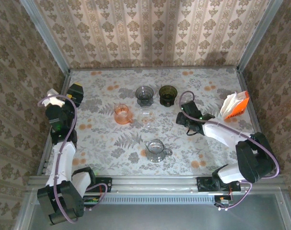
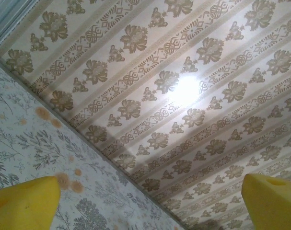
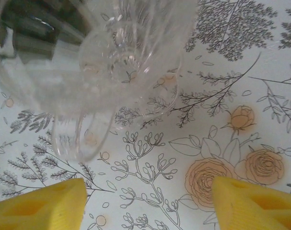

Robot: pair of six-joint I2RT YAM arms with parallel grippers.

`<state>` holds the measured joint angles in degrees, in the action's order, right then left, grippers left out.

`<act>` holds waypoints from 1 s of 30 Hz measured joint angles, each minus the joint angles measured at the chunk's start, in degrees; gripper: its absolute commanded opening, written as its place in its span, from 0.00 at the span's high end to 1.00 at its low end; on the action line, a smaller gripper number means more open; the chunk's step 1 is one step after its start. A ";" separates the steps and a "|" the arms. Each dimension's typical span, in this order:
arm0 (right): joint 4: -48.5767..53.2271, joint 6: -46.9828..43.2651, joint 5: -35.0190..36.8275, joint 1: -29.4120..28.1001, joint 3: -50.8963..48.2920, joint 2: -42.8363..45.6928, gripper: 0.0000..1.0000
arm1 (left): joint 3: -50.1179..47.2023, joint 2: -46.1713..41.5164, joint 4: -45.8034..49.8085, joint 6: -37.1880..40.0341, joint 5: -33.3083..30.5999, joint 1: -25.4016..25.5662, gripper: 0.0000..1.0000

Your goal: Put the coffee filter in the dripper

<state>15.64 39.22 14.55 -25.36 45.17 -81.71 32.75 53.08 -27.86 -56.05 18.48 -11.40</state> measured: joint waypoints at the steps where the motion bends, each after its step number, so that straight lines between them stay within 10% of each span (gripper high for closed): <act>1: -0.24 -0.04 0.00 -0.04 0.11 -0.72 0.34 | 0.02 0.07 0.13 -0.09 0.42 0.00 0.06; 30: 0.66 10.21 9.22 -4.57 9.03 -4.57 0.17 | 3.02 -1.81 12.07 11.19 -5.03 14.43 0.10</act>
<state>16.29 49.43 23.77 -29.93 54.19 -86.28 35.77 51.27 -15.79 -44.86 13.45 3.03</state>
